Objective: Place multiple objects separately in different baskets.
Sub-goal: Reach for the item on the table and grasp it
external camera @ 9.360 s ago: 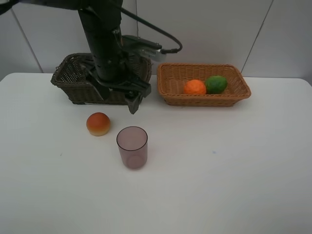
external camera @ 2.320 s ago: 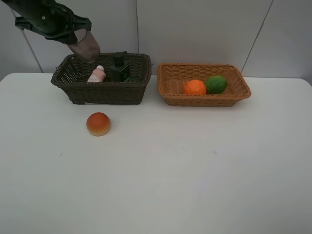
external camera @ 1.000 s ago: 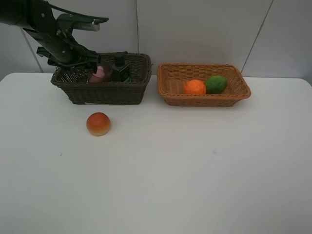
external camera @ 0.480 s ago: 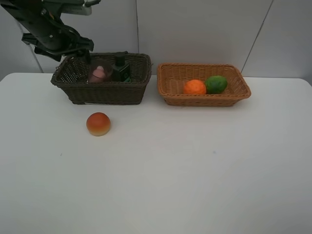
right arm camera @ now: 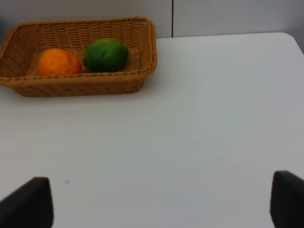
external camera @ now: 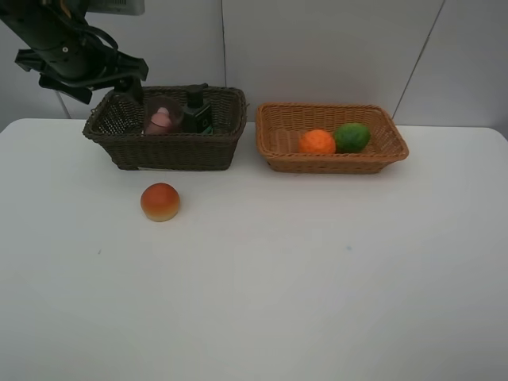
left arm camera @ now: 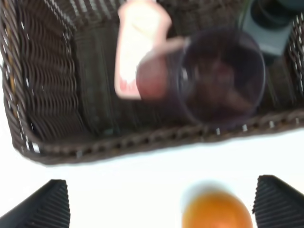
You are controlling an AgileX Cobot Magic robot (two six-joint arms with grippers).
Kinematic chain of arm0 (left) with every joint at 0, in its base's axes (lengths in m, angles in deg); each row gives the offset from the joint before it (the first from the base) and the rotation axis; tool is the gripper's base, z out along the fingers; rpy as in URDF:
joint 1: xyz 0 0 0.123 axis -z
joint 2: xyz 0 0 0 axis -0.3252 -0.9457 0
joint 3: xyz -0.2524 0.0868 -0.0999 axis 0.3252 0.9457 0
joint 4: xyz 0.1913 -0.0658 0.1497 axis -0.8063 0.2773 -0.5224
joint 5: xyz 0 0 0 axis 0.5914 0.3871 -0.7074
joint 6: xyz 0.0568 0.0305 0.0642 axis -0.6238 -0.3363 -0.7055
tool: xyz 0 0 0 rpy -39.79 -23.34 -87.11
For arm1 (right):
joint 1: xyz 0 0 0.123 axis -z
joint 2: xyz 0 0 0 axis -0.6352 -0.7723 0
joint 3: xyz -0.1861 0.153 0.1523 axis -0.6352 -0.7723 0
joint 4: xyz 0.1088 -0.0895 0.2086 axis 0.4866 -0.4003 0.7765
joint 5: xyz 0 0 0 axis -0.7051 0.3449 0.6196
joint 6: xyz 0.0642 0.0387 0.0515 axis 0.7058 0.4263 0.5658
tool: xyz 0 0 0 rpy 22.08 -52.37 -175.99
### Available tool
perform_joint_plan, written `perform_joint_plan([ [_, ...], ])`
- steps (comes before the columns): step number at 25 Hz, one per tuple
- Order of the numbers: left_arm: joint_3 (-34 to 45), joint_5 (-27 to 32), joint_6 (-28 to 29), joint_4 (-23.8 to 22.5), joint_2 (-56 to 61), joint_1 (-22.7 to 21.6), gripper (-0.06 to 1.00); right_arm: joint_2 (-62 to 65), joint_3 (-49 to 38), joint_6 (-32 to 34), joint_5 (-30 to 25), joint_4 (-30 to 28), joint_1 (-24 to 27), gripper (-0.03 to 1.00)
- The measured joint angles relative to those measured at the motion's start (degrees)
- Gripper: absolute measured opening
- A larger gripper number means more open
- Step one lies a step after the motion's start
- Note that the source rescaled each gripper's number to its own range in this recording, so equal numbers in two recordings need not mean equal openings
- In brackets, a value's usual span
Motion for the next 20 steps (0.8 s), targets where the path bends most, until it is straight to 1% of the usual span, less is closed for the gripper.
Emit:
perform_joint_plan([
  [7,9.51,-2.16,1.43,0.17,5.63,2.21,1.00,0.00,0.00,0.00,0.00,0.00,0.00,0.97],
  [11,14.12,-2.36,1.76,0.19,8.49,3.49,1.00,0.00,0.00,0.00,0.00,0.00,0.00,0.97],
  [20,21.69,-2.40,1.88,0.62,14.72,7.45,1.00,0.00,0.00,0.00,0.00,0.00,0.00,0.97],
])
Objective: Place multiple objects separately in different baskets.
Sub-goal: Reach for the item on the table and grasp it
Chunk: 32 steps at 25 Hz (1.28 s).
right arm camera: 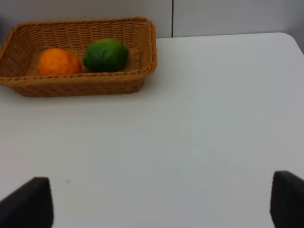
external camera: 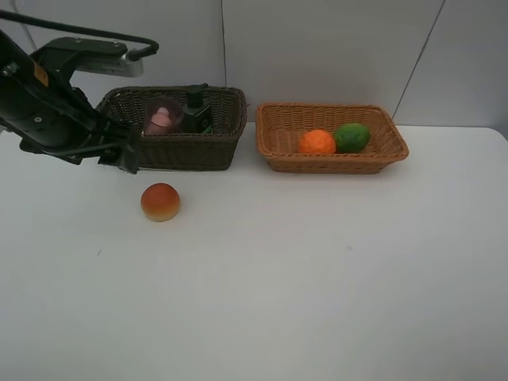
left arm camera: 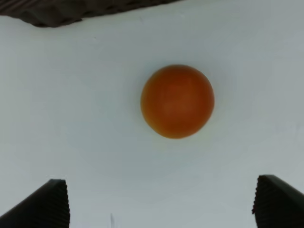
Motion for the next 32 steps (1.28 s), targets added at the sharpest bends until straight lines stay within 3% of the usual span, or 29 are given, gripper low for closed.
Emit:
perform_joint_plan([
  [10,4.81,0.22,-1.39,0.25,1.76,4.42,1.00,0.00,0.00,0.00,0.00,0.00,0.00,0.97],
  [24,5.02,3.00,-13.91,0.43,1.76,4.41,1.00,0.00,0.00,0.00,0.00,0.00,0.00,0.97],
  [32,5.02,2.34,-15.99,0.45,0.76,4.41,1.00,0.00,0.00,0.00,0.00,0.00,0.00,0.97],
])
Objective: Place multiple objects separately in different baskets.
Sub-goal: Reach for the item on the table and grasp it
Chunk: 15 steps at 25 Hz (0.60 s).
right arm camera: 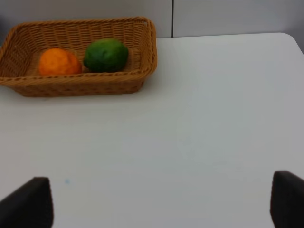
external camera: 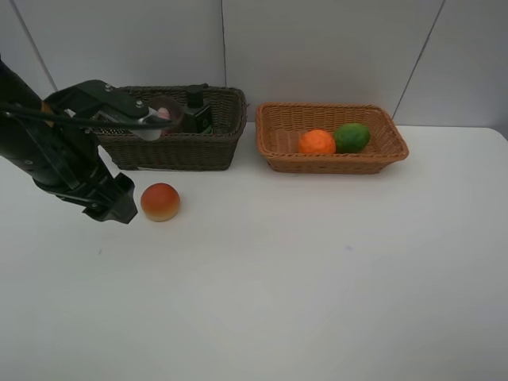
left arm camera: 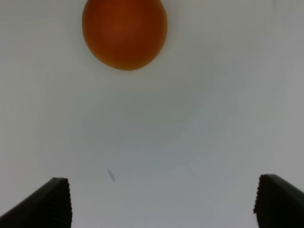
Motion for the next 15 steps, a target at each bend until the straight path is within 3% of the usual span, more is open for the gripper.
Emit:
perform_joint_plan([
  [12,-0.35,-12.11,15.42,-0.70,-12.24,0.00,1.00,0.00,0.00,0.00,0.00,0.00,0.00,0.97],
  [15,-3.46,-12.66,18.45,-0.86,-15.91,0.00,1.00,0.00,0.00,0.00,0.00,0.00,0.00,0.97],
])
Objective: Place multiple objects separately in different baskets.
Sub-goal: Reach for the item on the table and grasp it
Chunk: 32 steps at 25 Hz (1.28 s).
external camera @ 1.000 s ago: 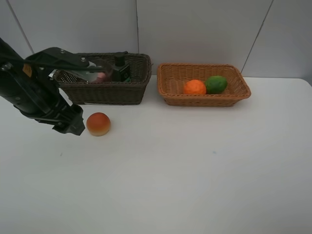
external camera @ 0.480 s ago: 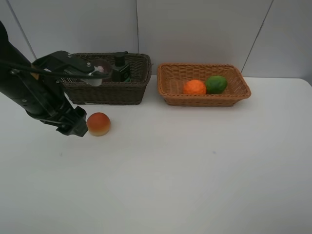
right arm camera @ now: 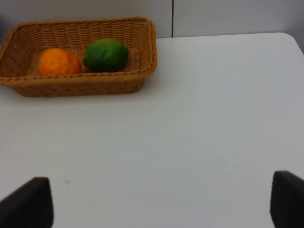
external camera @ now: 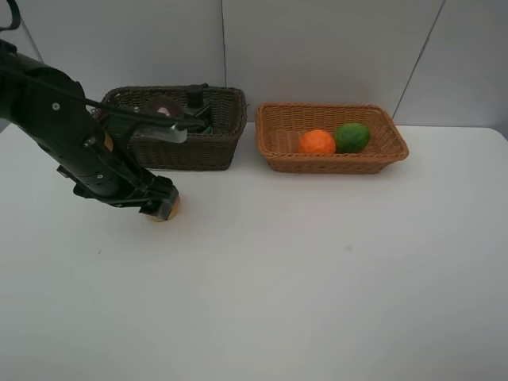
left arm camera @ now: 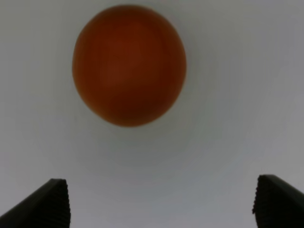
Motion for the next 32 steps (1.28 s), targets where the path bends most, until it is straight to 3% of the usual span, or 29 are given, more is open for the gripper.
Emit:
perform_joint_plan([
  [11,-16.48,9.86,1.92,-0.02,-10.31,-0.85,1.00,0.00,0.00,0.00,0.00,0.00,0.00,0.97],
  [32,-18.41,8.30,2.12,-1.99,-16.21,-3.52,1.00,0.00,0.00,0.00,0.00,0.00,0.00,0.97],
])
